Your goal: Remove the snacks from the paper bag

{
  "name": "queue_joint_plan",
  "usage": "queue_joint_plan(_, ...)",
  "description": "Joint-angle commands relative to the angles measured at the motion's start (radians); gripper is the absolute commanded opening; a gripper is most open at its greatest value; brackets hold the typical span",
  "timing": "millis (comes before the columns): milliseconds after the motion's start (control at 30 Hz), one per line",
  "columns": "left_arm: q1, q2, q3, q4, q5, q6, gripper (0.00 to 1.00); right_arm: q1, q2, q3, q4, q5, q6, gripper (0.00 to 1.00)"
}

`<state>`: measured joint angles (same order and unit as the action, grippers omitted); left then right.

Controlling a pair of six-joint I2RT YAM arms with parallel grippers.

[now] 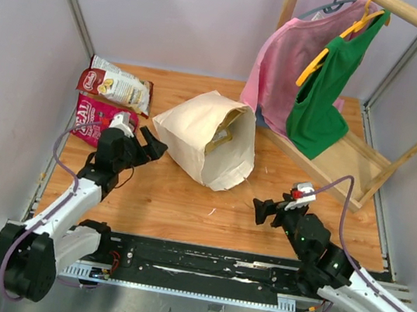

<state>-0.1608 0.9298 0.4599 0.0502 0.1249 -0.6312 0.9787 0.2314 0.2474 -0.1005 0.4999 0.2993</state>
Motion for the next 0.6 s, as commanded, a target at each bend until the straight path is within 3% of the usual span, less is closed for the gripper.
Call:
queue_joint_plan(0,-0.018,0.064,0.014,0.145,-0.005,-0.013,0.97,0.015,0.192,0.093,-0.008,0.034,-0.002,0.99)
queue_joint_plan(200,-0.025,0.175,0.076,0.215,0.010,-0.035,0.96,0.015,0.492,0.271,0.068,-0.042,-0.094,0.98)
queue_joint_plan(400,-0.027,0.220,-0.001,0.395,-0.033,-0.145,0.96,0.015,0.624,0.351,0.185,-0.301,-0.051,0.99)
queue_joint_plan(567,-0.026,0.313,0.017,0.438,-0.044,-0.176,0.96,0.015,0.801,0.428,0.295,-0.475,-0.021,0.96)
